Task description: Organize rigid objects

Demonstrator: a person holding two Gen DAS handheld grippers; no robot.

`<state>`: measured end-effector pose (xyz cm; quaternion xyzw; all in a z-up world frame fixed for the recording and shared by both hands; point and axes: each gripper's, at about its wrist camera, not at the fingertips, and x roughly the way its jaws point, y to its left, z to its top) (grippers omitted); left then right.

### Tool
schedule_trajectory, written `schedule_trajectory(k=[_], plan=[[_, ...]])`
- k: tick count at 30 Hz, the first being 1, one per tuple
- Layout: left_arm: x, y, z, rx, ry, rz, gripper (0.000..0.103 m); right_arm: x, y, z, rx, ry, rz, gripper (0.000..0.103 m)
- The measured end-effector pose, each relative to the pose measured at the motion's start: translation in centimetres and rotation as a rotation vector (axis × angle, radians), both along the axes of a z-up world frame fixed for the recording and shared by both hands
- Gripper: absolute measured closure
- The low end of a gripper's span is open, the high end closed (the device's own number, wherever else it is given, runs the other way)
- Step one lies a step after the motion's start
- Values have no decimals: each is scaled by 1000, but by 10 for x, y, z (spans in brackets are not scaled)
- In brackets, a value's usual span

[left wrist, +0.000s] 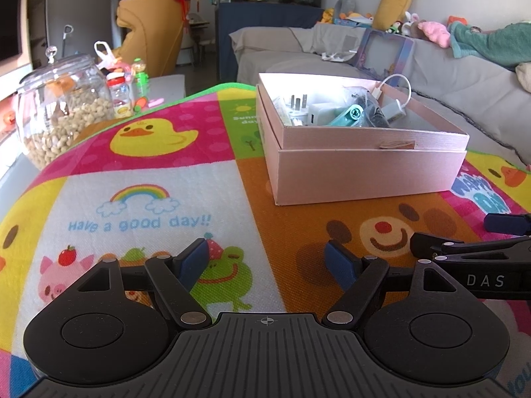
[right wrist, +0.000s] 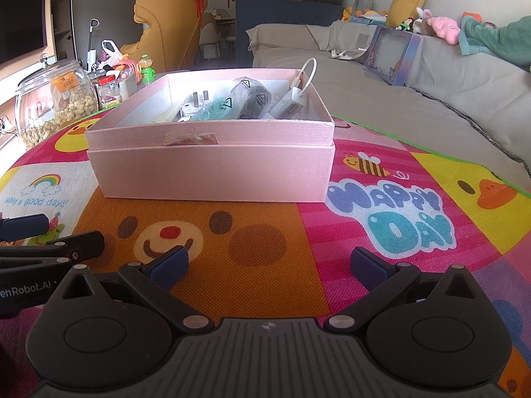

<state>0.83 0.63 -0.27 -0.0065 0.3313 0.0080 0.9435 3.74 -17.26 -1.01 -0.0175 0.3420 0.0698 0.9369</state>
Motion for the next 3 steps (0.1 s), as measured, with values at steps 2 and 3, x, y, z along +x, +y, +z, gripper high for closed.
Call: schedule_trajectory(k=[2,3], plan=[[0,-1,0,4,0,0,21,1,0,0,-1,1,0,0],[0,0,0,4,0,0,21,1,0,0,0,1,0,0]])
